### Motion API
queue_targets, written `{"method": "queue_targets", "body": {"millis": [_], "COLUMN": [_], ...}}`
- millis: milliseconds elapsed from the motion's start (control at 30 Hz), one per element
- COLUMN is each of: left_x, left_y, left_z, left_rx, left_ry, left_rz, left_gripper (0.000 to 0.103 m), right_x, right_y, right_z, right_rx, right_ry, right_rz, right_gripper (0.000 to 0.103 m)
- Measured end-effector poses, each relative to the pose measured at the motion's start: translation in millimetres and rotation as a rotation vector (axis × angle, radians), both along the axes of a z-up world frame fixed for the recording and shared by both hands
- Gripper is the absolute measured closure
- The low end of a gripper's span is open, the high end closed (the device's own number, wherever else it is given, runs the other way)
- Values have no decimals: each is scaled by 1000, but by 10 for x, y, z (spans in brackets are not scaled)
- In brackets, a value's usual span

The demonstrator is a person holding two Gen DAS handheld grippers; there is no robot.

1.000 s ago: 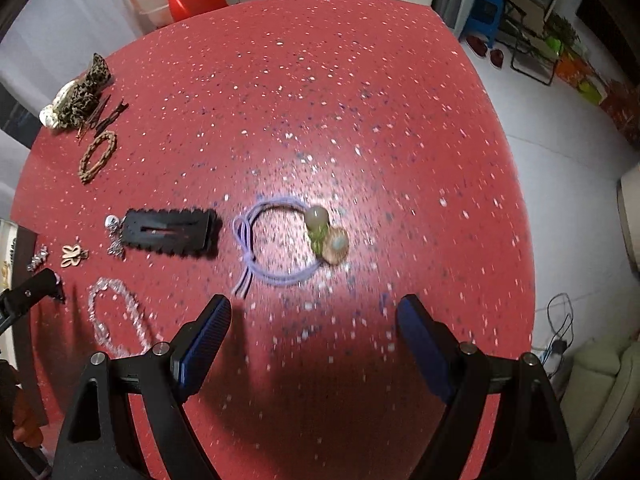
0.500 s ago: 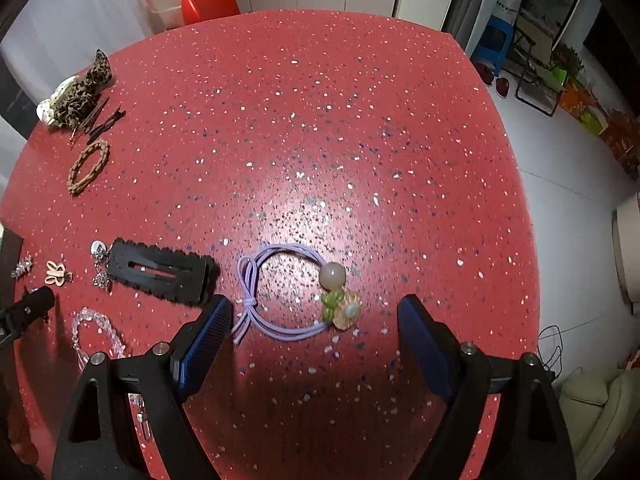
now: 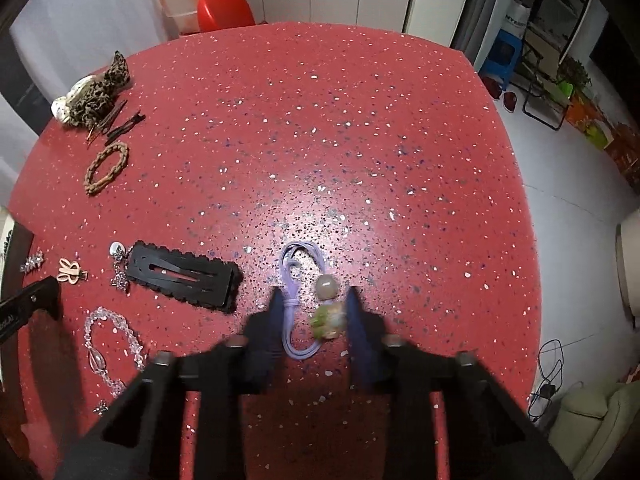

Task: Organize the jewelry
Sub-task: 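Grasp the black claw clip with left tool while right tool grasps lilac beaded tie, then carry the claw clip and lilac hair tie over the tray with both tools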

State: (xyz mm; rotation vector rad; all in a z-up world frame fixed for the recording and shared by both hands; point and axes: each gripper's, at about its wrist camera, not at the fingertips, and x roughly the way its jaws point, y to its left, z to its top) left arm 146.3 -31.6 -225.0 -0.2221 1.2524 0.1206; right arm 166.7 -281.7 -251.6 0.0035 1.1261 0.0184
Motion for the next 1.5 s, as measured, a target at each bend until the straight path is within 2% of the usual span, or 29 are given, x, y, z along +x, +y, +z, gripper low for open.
{"method": "queue_targets", "body": {"millis": [367,833,1233,1500], "left_x": [-166,-474,-731,-837], "left_y": [-48,-30,64,331], "left_z": [220,360,564,729], "left_rx": [-21,-52,-75,-93], "left_ry": [-63,-70,-82,-111], "left_rz": [-130,-256,-300,-264], "left_gripper": [72,72,72,72], "right_x": [-216,-712,-916,-917], "right_y": [-250,-295,-226,96], "right_z": [50,145,371,568], "right_rx": [178,263,305,320], "right_ry": [33,81,77,59], "right_rz": [-94,-124,-156,-110], "right_gripper": [89,89,89,89]}}
